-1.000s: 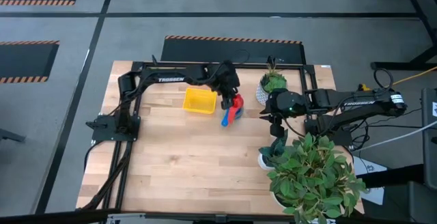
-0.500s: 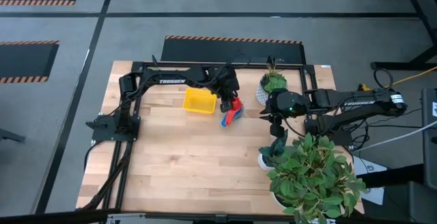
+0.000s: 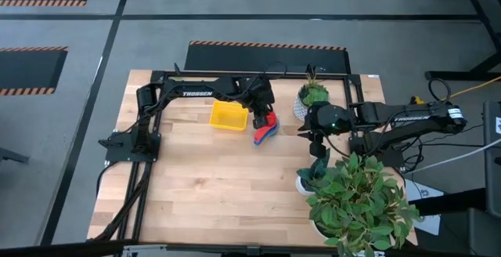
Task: Nest measuring cups in basket
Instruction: Stack the red measuring cup into the blue measuring cup, then stack the green measuring cup into the red measuring cup
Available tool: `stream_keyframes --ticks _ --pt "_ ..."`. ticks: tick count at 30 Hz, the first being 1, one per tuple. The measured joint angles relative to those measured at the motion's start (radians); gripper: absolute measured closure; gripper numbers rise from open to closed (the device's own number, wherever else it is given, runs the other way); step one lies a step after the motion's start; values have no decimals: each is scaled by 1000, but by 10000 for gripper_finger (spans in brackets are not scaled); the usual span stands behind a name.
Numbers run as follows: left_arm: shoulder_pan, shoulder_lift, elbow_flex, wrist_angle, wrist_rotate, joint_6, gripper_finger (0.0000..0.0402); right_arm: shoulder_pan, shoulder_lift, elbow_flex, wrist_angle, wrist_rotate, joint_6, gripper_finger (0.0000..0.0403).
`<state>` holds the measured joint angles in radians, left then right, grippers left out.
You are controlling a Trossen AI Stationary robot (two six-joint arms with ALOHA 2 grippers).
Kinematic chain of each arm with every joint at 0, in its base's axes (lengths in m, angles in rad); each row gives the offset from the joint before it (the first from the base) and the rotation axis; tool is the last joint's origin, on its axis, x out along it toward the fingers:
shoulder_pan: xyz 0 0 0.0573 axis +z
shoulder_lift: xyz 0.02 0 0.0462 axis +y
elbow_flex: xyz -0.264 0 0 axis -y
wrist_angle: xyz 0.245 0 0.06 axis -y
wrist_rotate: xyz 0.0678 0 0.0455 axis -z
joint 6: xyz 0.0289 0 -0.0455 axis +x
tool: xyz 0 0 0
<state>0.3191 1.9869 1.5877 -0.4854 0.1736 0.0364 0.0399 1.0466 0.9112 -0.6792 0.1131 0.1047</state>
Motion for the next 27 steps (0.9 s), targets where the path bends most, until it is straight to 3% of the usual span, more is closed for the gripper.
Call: stream_keyframes --ticks 12,21,27 --pt "-13 0 0 0 -14 -1 329 0 0 0 0 0 0 315" --pt "-10 -3 -1 2 -13 0 323 0 0 0 0 0 0 315" --pt "-10 -3 -1 3 -1 0 285 0 0 0 0 0 0 315"
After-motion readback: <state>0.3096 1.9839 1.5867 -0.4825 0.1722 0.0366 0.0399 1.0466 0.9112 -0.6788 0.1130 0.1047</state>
